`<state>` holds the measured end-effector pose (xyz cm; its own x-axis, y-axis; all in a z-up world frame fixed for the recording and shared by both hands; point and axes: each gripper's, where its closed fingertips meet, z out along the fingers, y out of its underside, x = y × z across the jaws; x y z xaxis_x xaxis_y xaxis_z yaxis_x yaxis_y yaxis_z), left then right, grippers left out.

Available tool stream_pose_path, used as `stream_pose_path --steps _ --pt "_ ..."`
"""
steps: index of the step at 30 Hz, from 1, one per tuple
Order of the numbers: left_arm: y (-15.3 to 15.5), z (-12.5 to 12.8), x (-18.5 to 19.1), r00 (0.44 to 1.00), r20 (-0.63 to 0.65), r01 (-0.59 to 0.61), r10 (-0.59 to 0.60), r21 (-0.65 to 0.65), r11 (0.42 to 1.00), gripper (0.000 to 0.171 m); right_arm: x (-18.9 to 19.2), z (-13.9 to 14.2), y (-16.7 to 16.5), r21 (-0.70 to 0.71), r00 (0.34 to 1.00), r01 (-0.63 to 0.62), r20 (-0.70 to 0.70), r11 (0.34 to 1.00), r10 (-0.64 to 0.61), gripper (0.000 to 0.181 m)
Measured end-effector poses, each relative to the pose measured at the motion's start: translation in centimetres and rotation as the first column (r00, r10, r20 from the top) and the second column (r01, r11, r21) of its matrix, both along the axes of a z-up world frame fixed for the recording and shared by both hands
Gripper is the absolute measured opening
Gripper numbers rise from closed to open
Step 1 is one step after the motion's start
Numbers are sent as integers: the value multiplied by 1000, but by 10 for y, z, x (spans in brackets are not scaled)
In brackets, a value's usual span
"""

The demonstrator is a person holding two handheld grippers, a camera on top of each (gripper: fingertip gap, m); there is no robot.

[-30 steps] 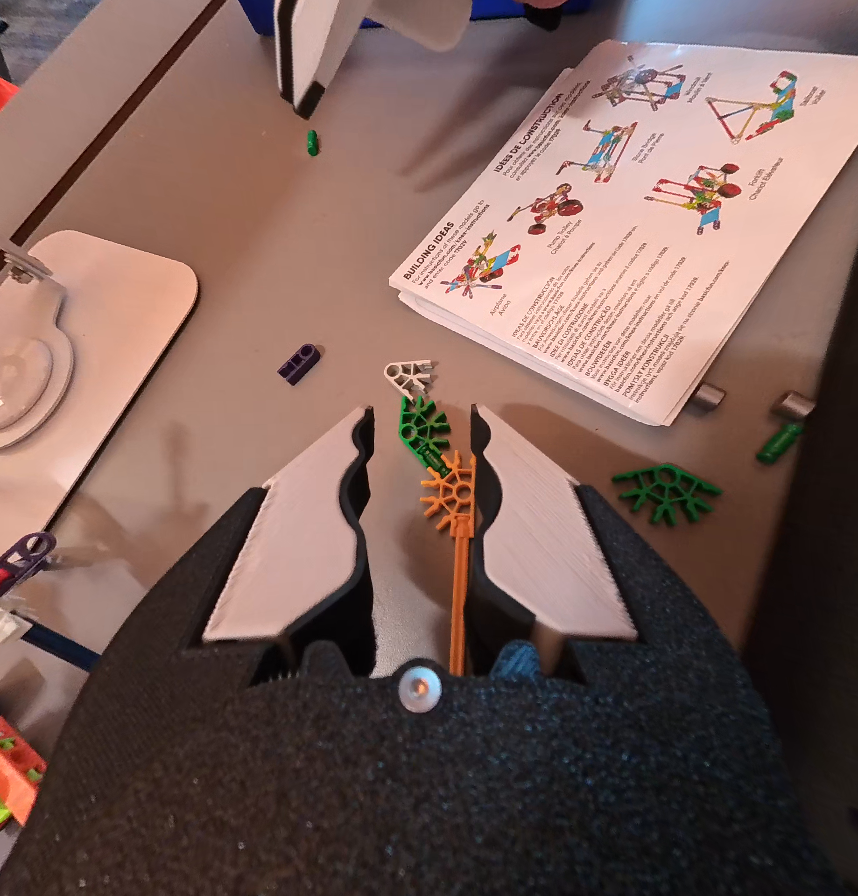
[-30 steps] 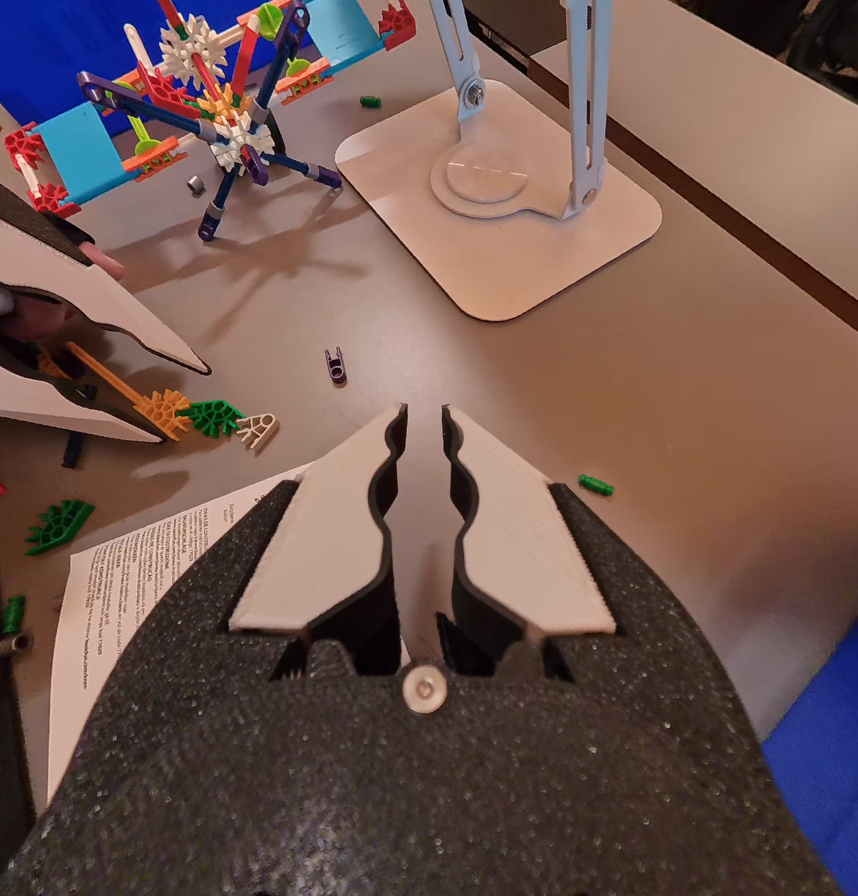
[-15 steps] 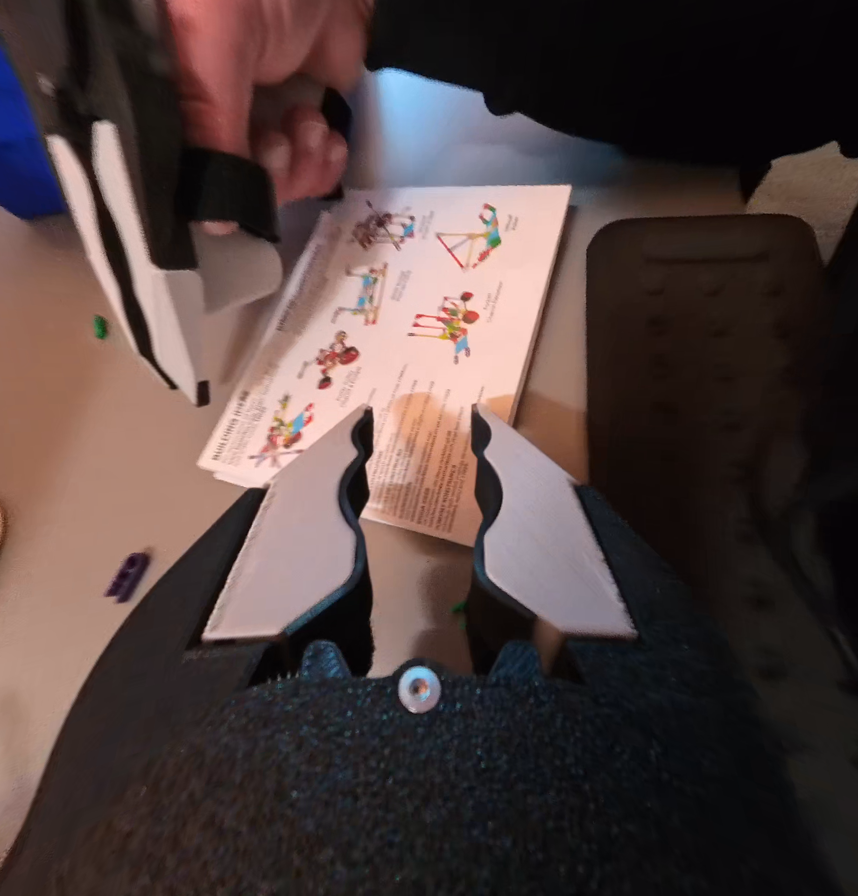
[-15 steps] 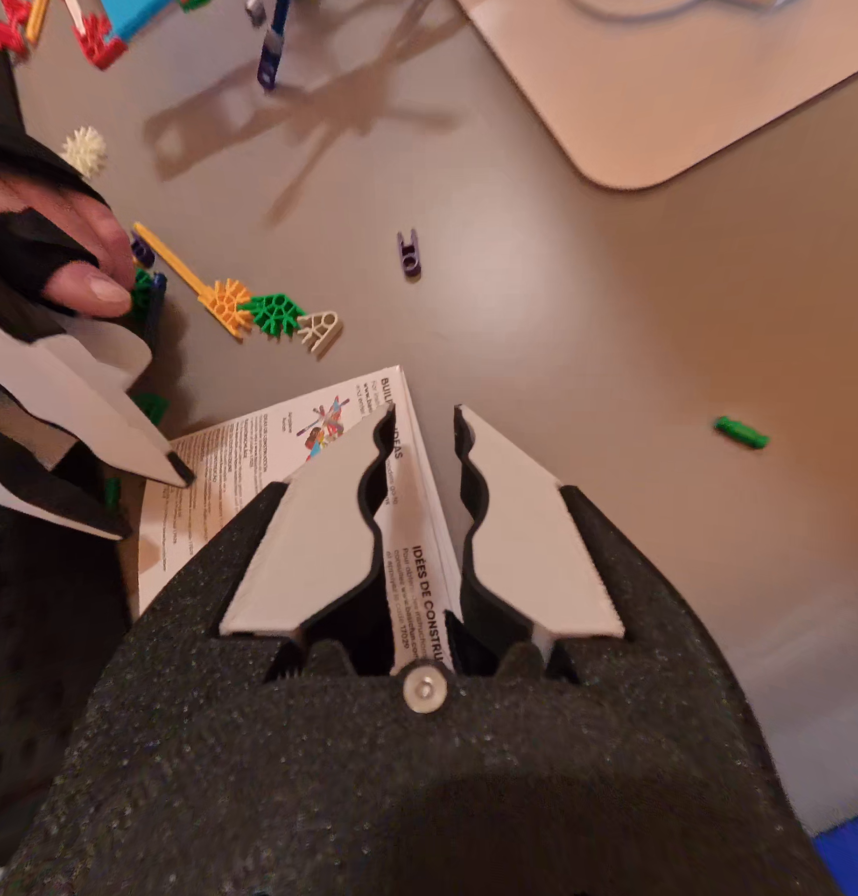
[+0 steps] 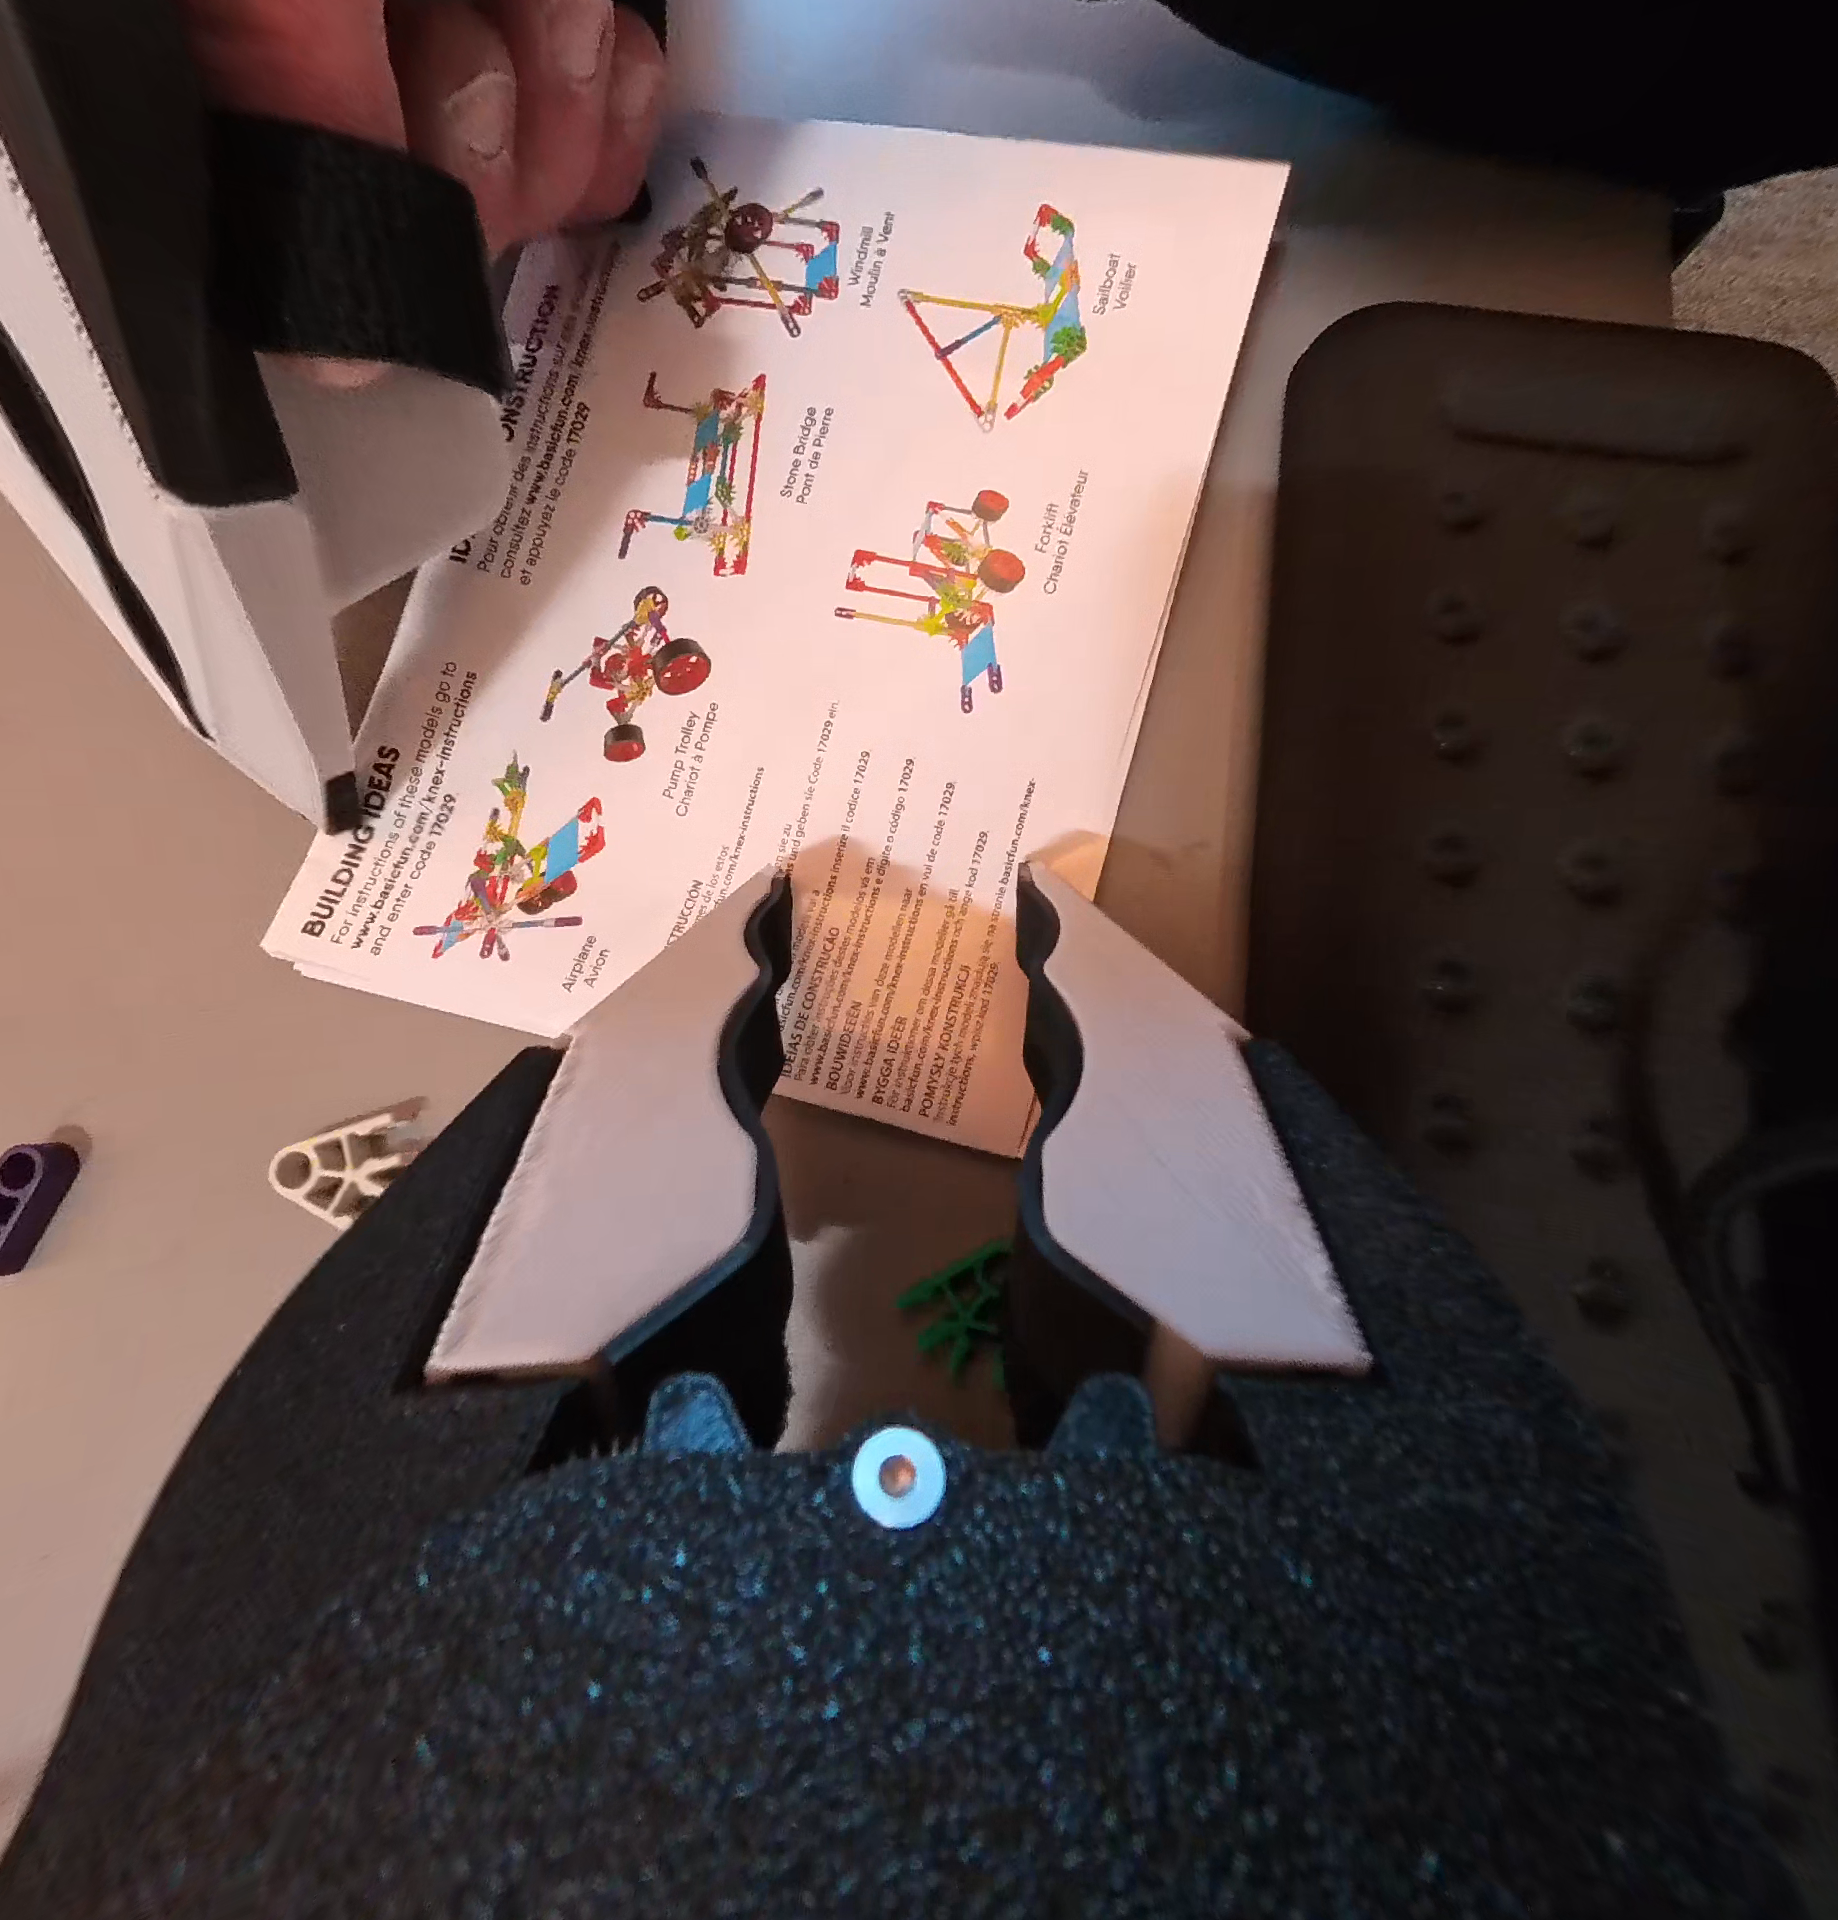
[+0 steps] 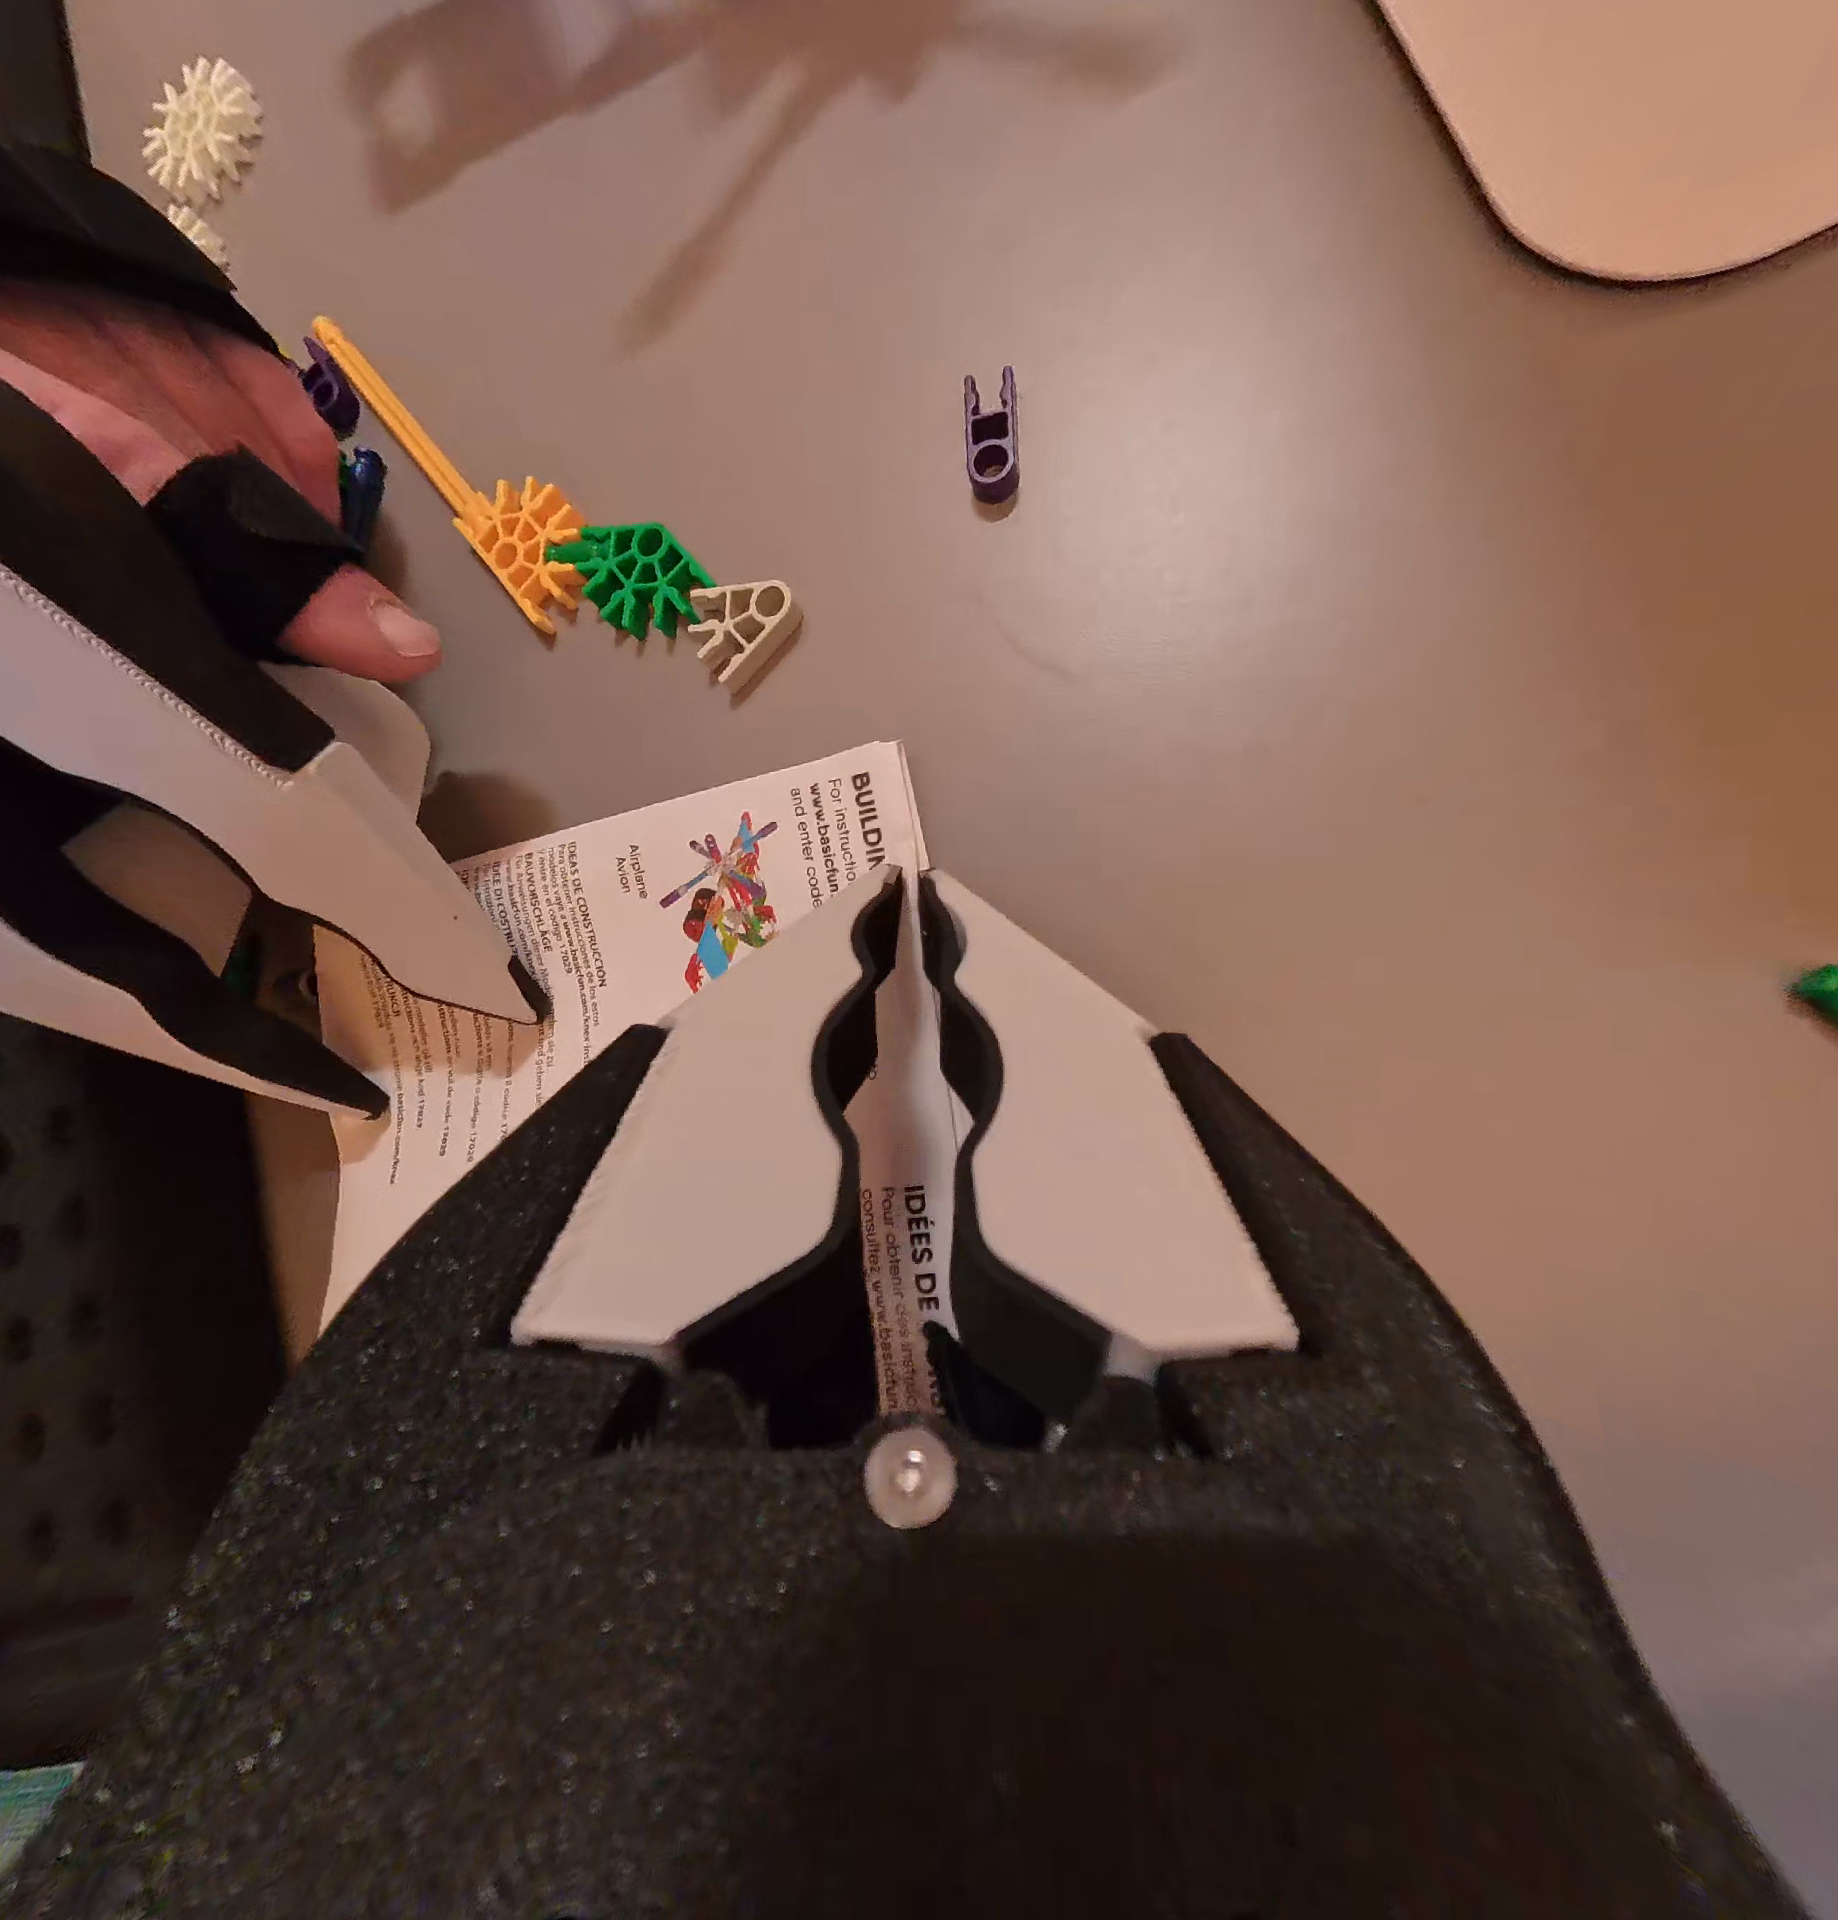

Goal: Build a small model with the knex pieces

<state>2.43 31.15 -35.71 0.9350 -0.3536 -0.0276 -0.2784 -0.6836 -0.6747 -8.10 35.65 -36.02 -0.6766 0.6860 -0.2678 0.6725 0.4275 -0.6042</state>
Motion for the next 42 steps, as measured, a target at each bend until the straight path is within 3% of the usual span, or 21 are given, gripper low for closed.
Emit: stream_pose_path --steps 15,42 --pt "1 3 0 1000 -19 5 -5 16 1000 43 4 18 -3 -96 1000 -23 -18 995 21 0" --pt "3 6 -1 1000 -19 4 -3 26 1000 43 4 23 -4 -92 999 -23 -38 995 20 1"
